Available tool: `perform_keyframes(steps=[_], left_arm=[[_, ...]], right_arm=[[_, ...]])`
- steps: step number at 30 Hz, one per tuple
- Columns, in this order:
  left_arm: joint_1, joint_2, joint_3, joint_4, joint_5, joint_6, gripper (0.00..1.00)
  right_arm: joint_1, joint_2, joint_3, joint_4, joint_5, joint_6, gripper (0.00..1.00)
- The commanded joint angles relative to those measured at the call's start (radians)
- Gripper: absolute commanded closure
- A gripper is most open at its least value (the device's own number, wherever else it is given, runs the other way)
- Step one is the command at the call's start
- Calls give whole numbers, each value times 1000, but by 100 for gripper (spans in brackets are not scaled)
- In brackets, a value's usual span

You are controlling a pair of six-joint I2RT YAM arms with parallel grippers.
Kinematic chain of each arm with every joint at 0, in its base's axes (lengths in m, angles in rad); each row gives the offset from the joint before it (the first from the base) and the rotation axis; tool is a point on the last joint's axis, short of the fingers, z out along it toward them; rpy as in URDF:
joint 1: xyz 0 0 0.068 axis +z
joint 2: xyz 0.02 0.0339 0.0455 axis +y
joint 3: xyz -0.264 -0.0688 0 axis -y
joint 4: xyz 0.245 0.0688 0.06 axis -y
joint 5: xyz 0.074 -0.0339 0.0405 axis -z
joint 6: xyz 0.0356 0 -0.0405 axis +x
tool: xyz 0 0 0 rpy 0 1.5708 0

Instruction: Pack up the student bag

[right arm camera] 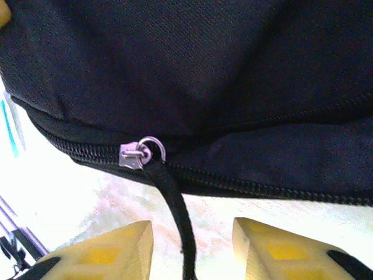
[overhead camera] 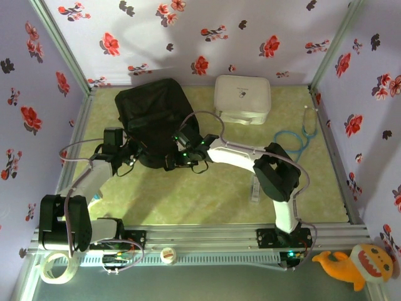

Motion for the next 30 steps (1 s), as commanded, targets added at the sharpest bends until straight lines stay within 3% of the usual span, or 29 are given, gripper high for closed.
perform_keyframes(steps=[1, 5, 8, 10, 17, 23, 27, 30], left_arm=[[10, -25, 35, 21, 18, 13, 100], [9, -27, 37, 20, 18, 14, 100], [10, -28, 39, 10, 13, 18, 100], [11, -31, 42, -4, -3, 26, 100], [20, -29, 38, -25, -35, 38, 100], [21, -32, 30, -23, -34, 37, 100], [21, -43, 43, -40, -7, 70, 100], [20, -53, 65, -87, -5, 114, 100]], right_arm=[[-1, 25, 59, 14, -32, 9, 65], [-2, 42, 96, 14, -9, 4, 72], [-2, 34, 110, -26, 62, 4, 93], [-3, 7, 100, -61, 138, 2, 100], [-8, -147, -32, -130, 424, 13, 100], [-11, -166, -41, -205, 548, 48, 100], [-12, -162, -28, -161, 483, 4, 100], [-1, -181, -26, -59, 332, -108, 100]])
